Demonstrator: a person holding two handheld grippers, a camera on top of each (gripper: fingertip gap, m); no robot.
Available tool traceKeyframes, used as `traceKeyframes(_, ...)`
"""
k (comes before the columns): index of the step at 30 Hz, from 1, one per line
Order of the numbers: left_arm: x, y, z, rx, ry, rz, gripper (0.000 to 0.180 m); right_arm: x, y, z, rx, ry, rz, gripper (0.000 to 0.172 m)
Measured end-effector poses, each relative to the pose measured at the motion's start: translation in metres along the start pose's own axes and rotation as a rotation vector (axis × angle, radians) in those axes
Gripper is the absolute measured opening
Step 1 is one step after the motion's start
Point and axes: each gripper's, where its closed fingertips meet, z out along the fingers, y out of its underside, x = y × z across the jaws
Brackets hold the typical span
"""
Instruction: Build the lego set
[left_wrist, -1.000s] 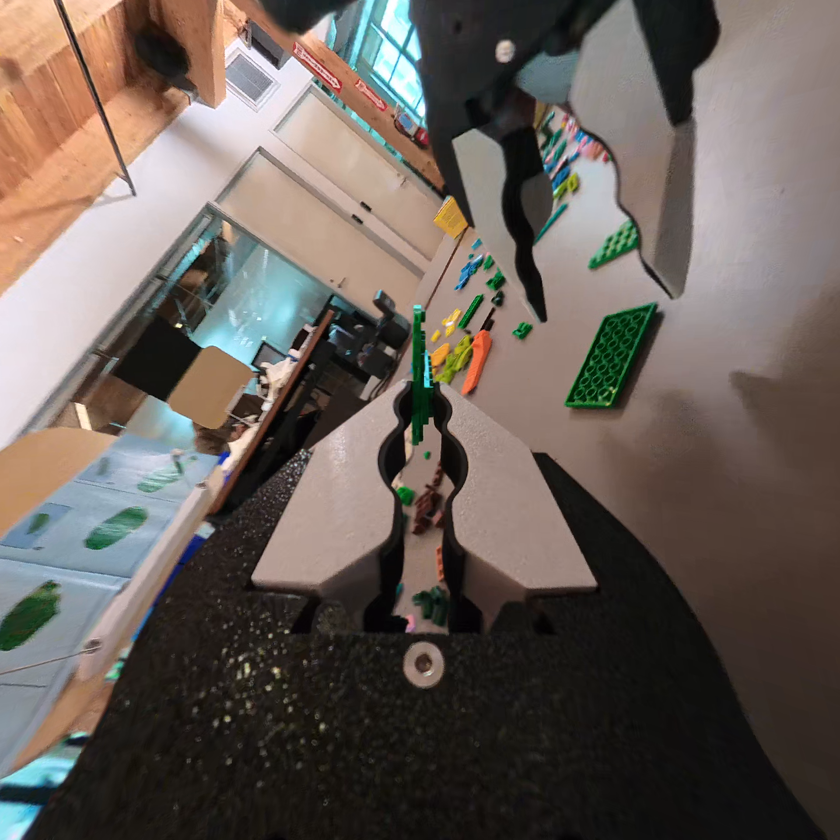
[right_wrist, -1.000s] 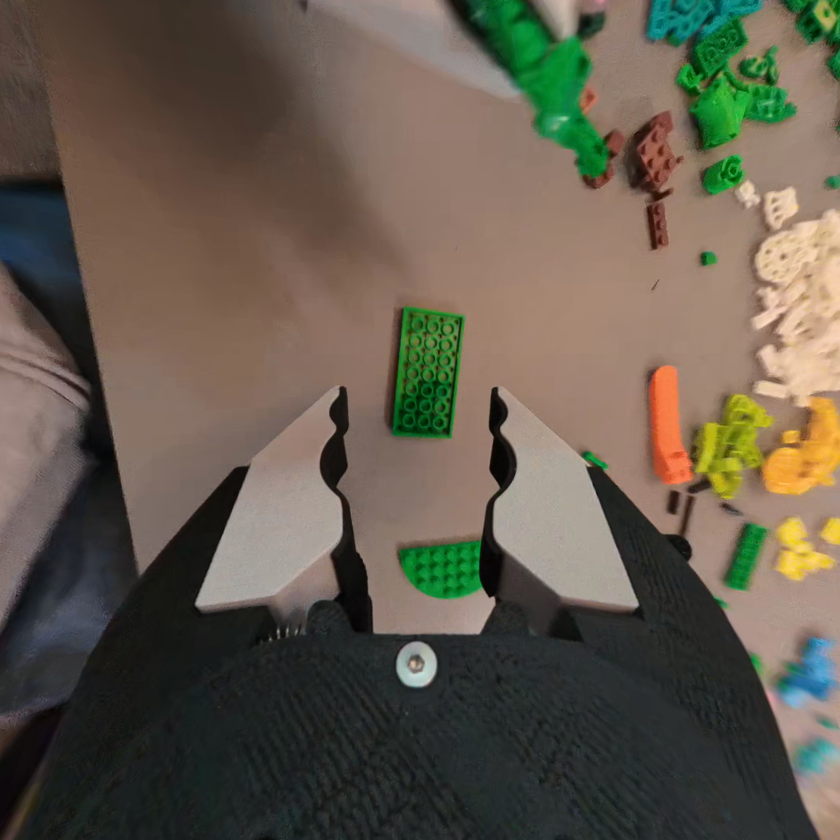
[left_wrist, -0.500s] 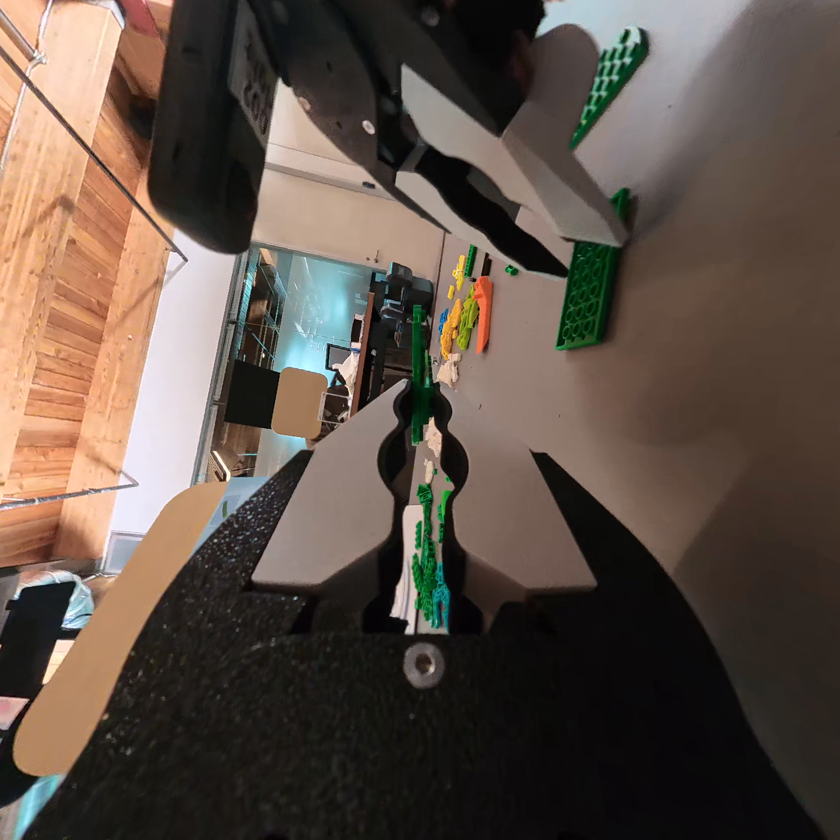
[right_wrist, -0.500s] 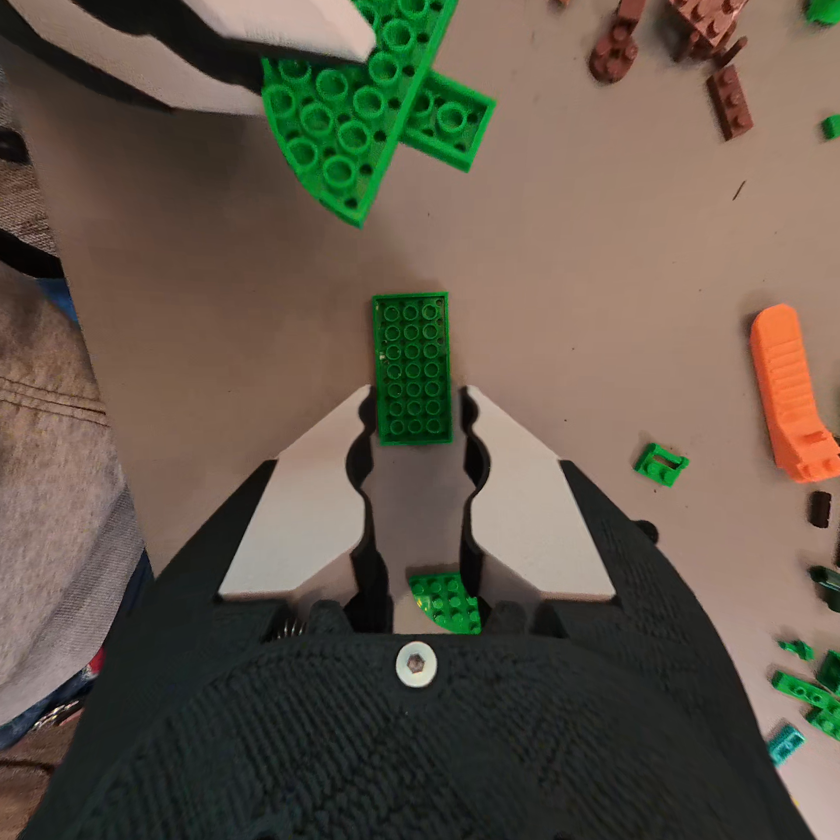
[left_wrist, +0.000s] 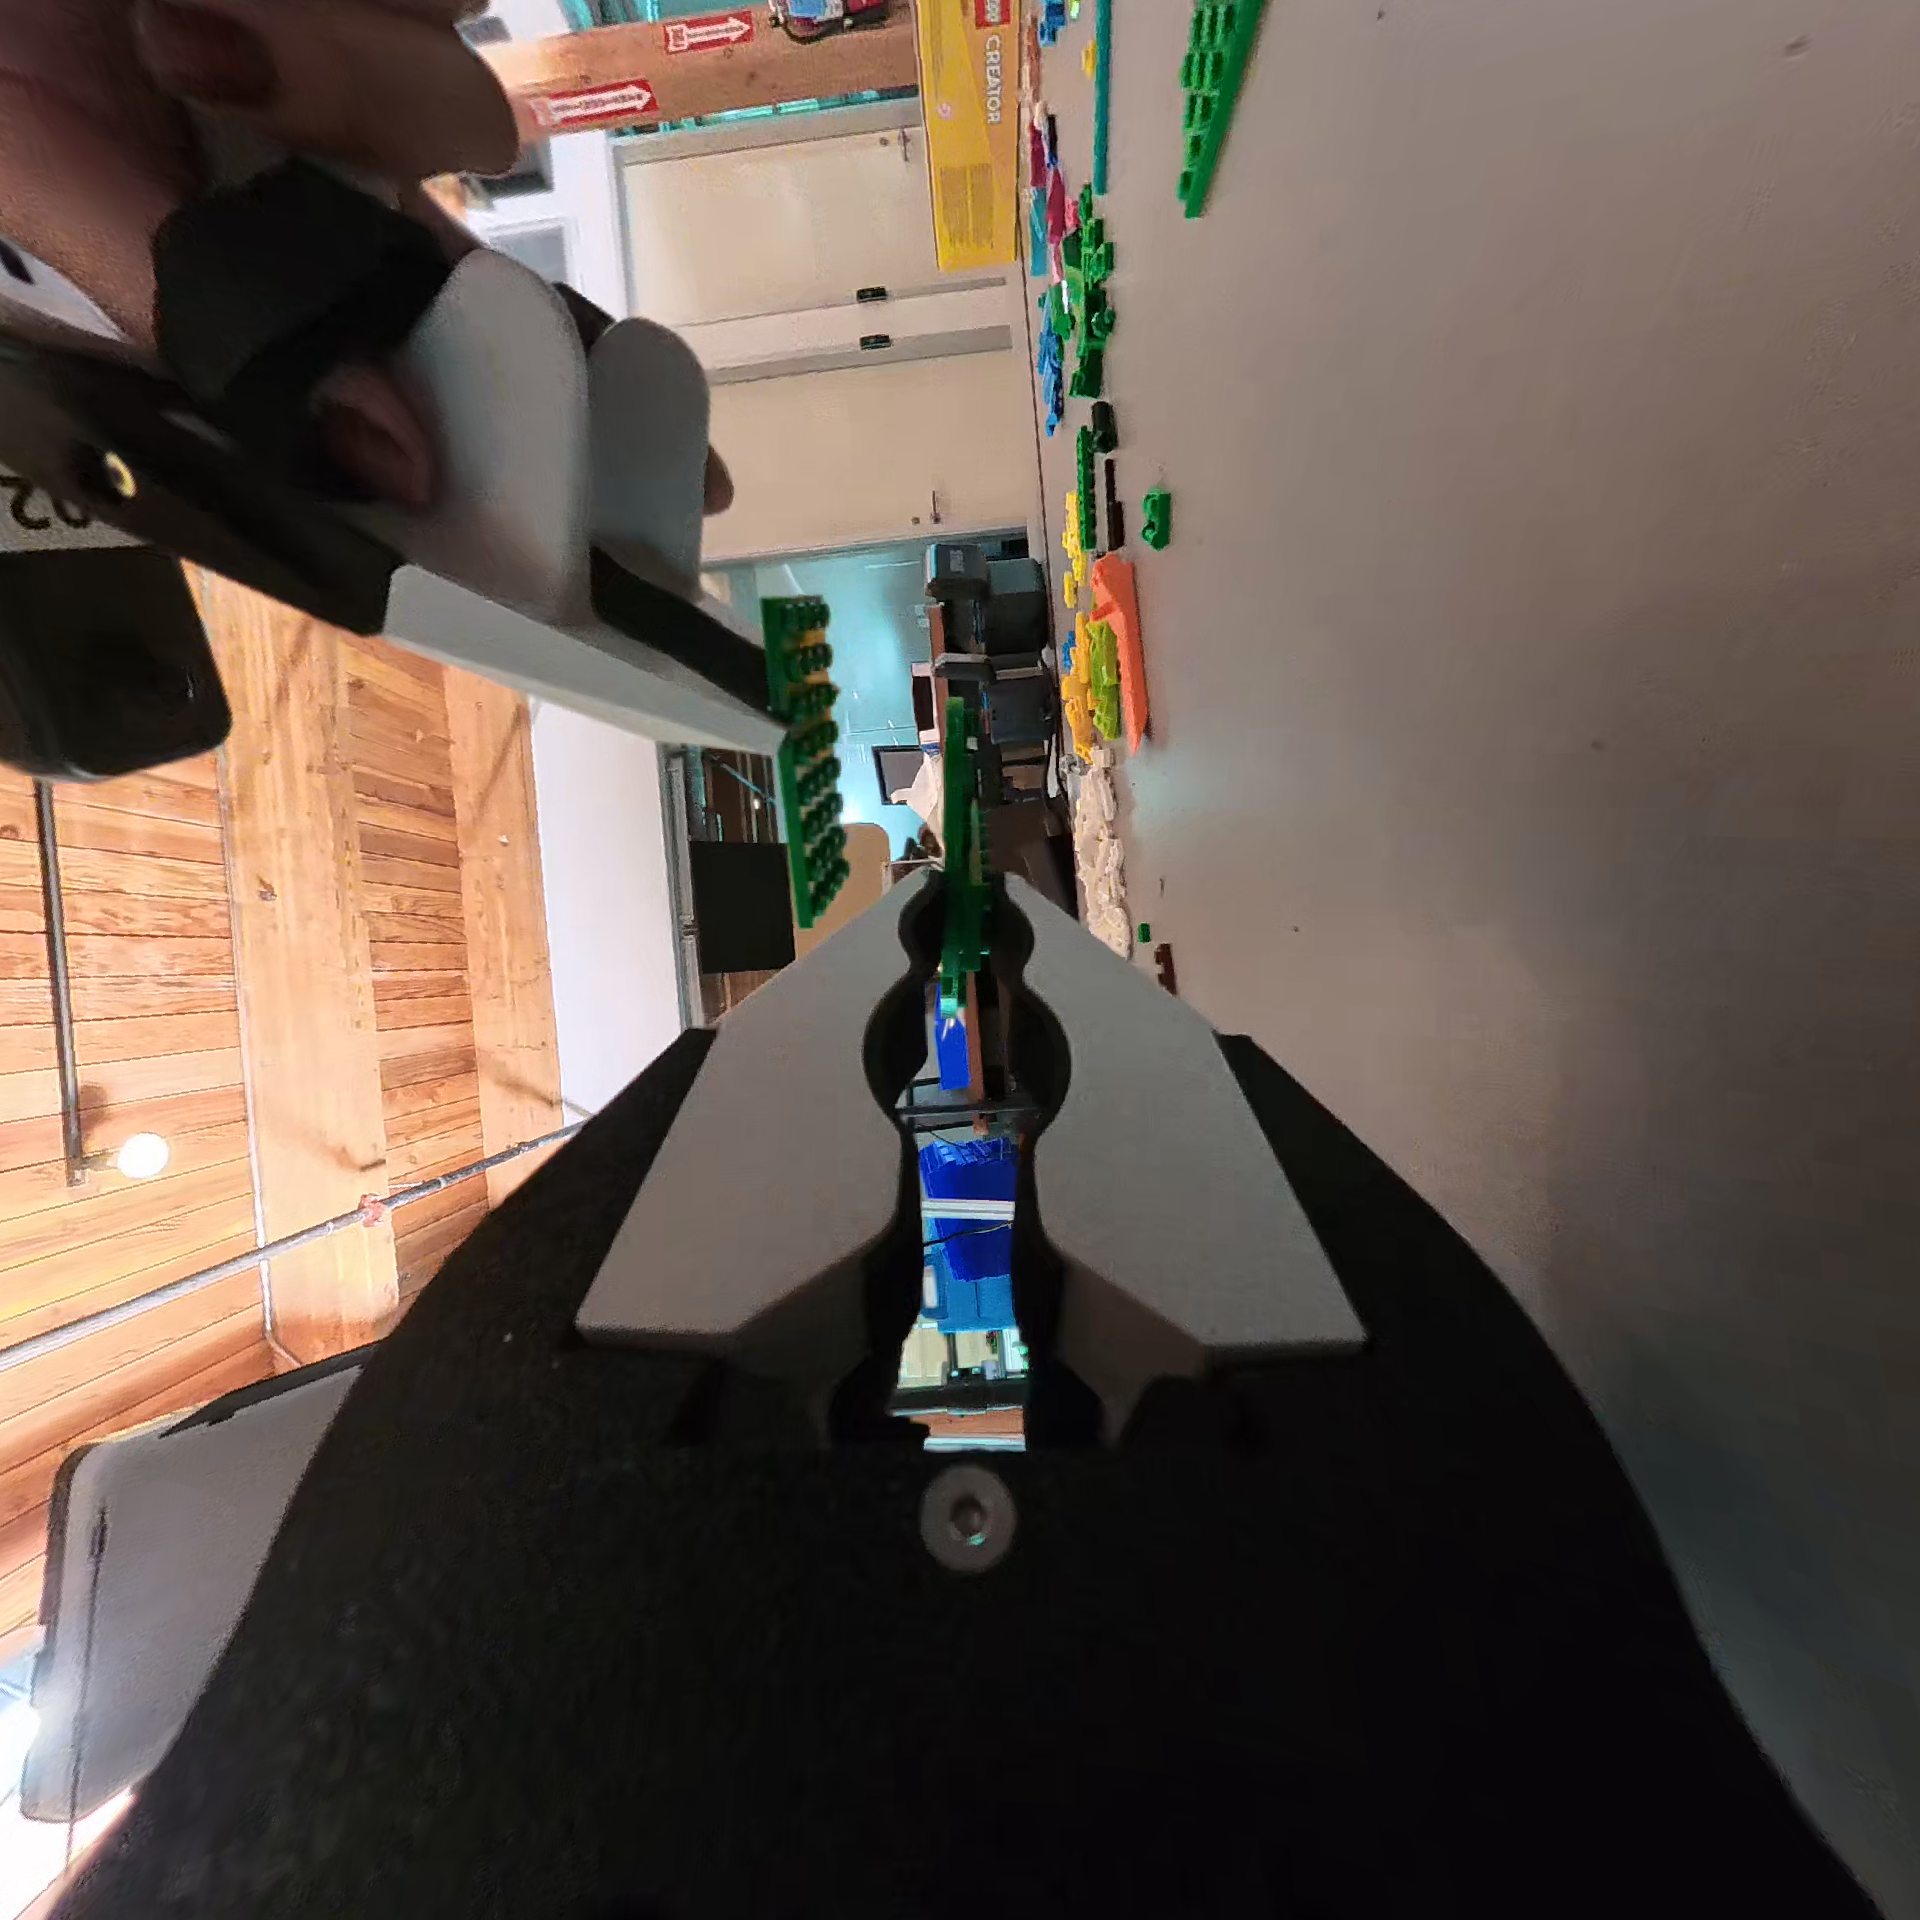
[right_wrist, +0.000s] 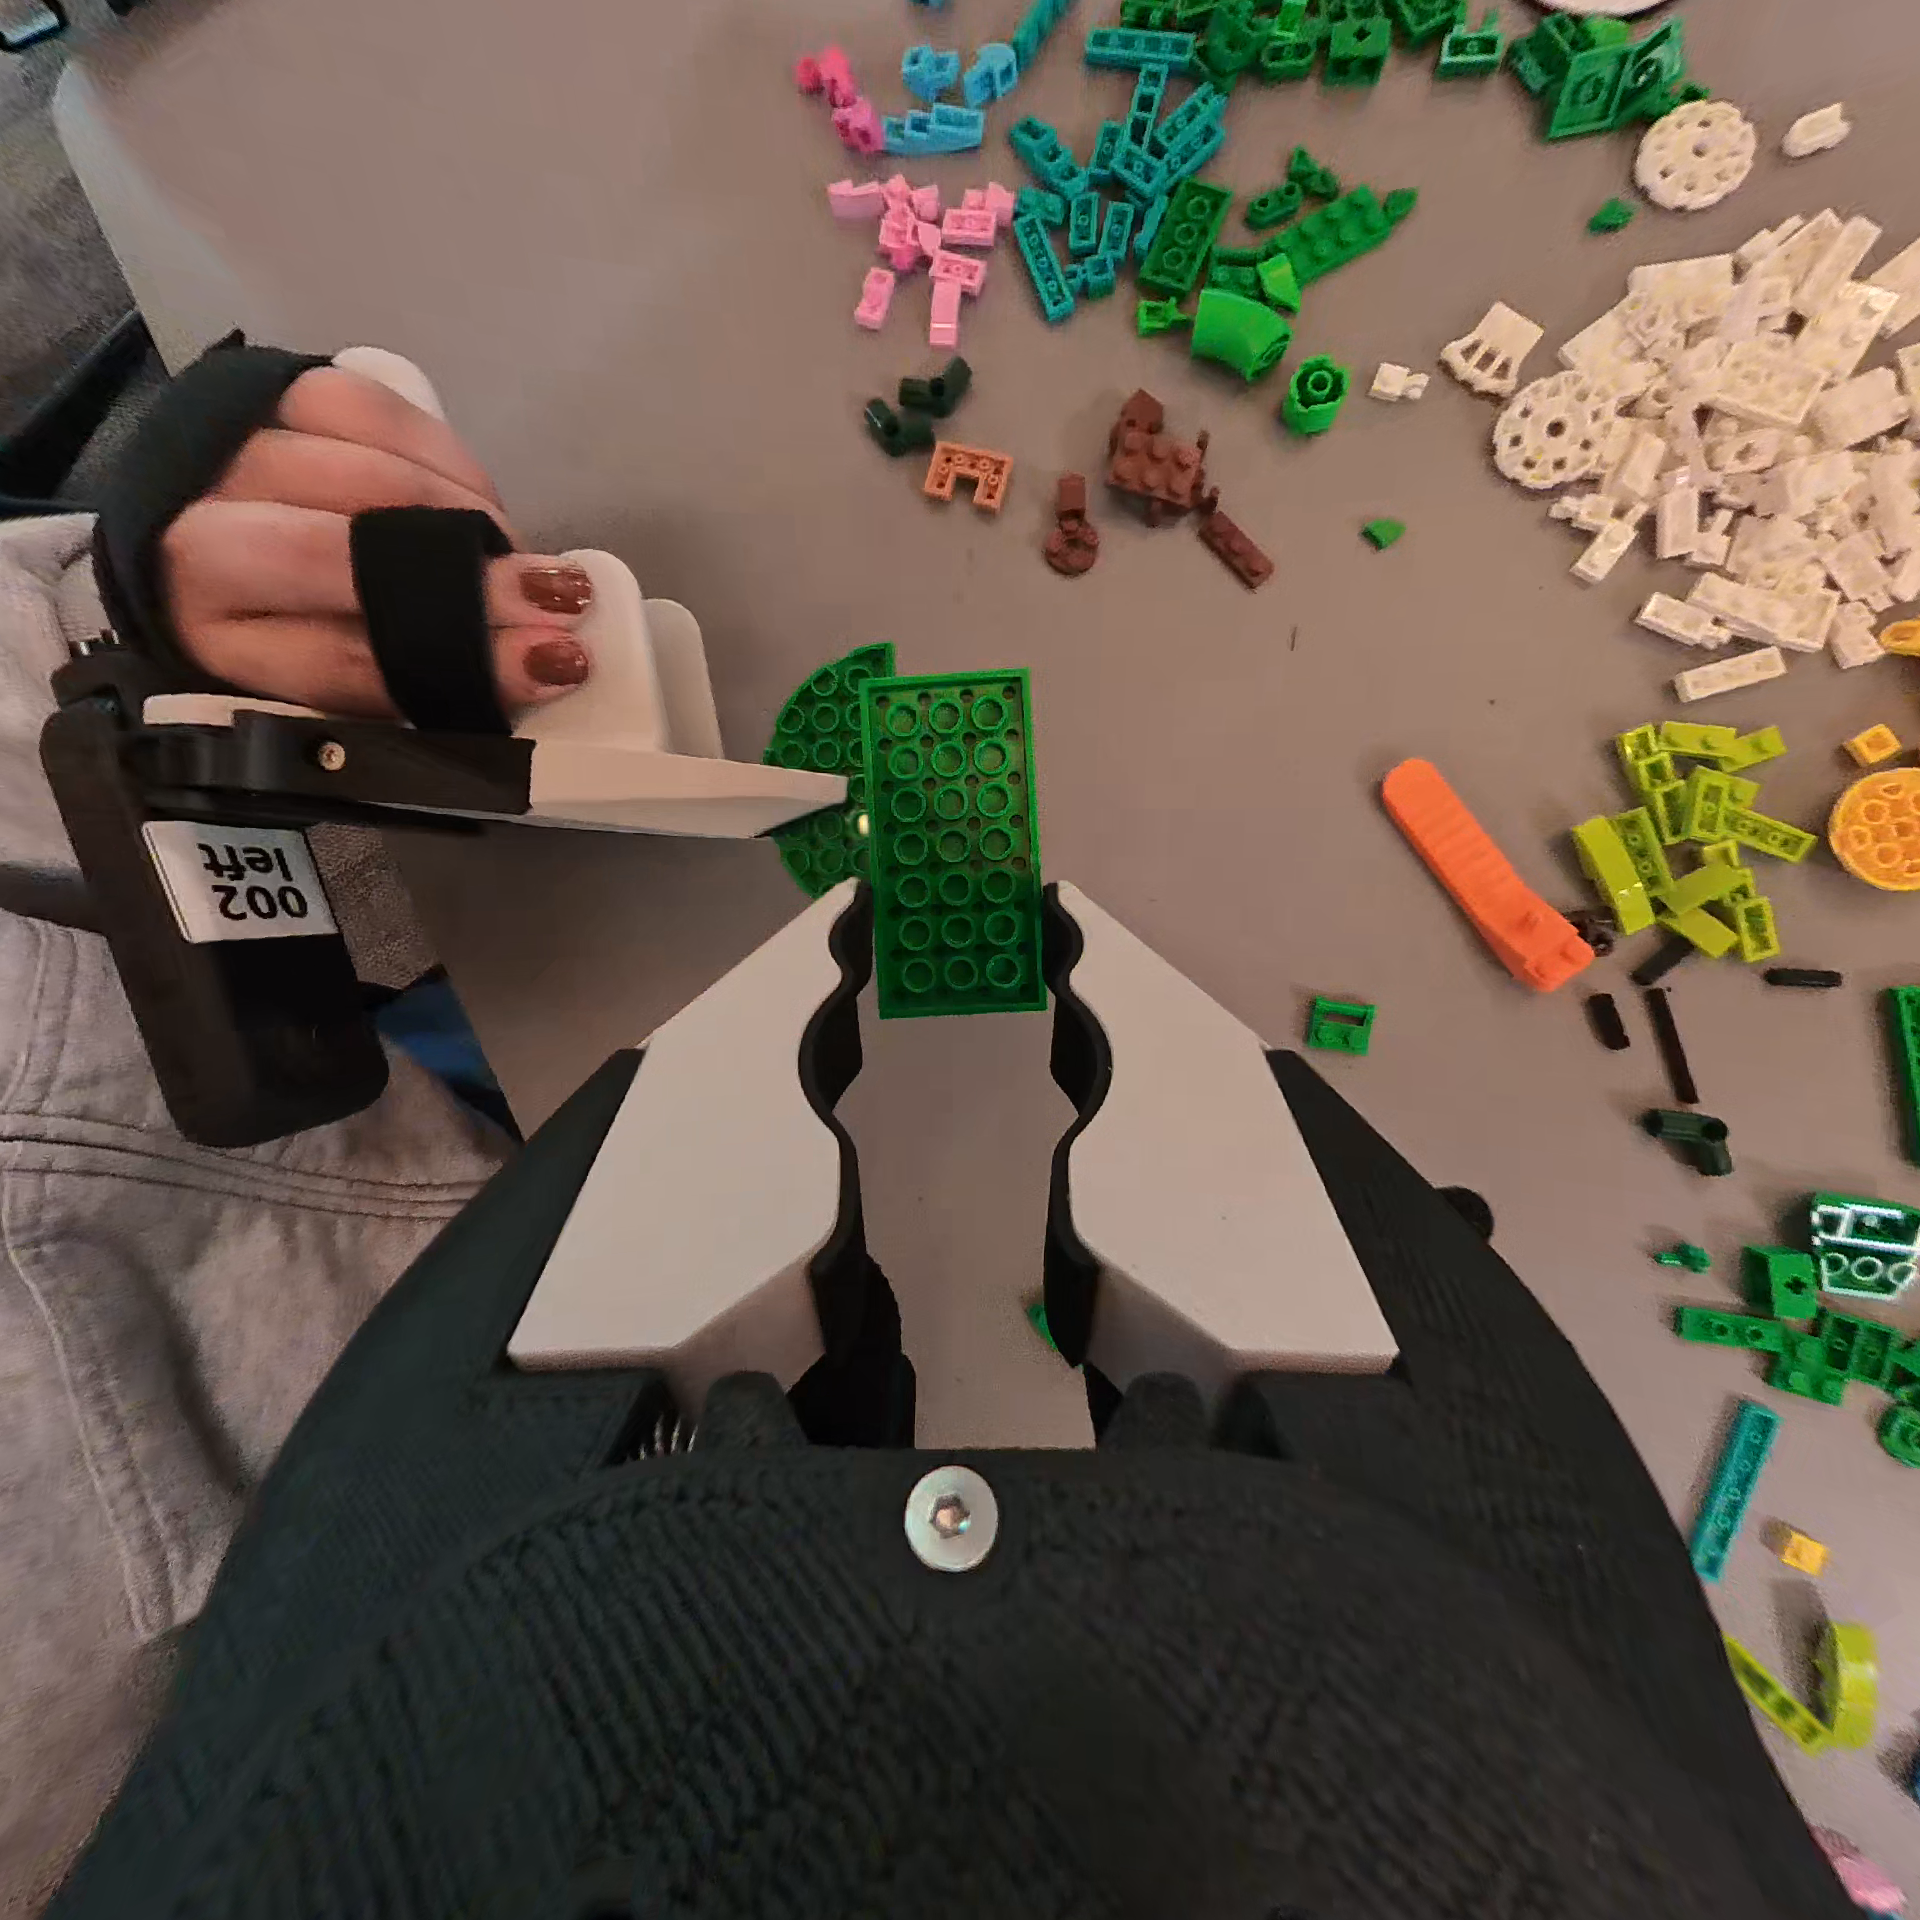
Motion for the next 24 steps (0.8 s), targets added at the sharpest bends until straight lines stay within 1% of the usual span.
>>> traceKeyframes(11, -0.013, -0.002, -0.002, -0.008, -0.077, 0.008, 0.005, -0.001, -0.002, 0.018, -0.076, 0.070, -0.034, 0.031)
traceKeyframes(24, -0.027, 0.002, -0.003, -0.048, -0.158, 0.006, 0.005, -0.006, -0.016, 0.009, -0.082, 0.084, -0.061, 0.031)
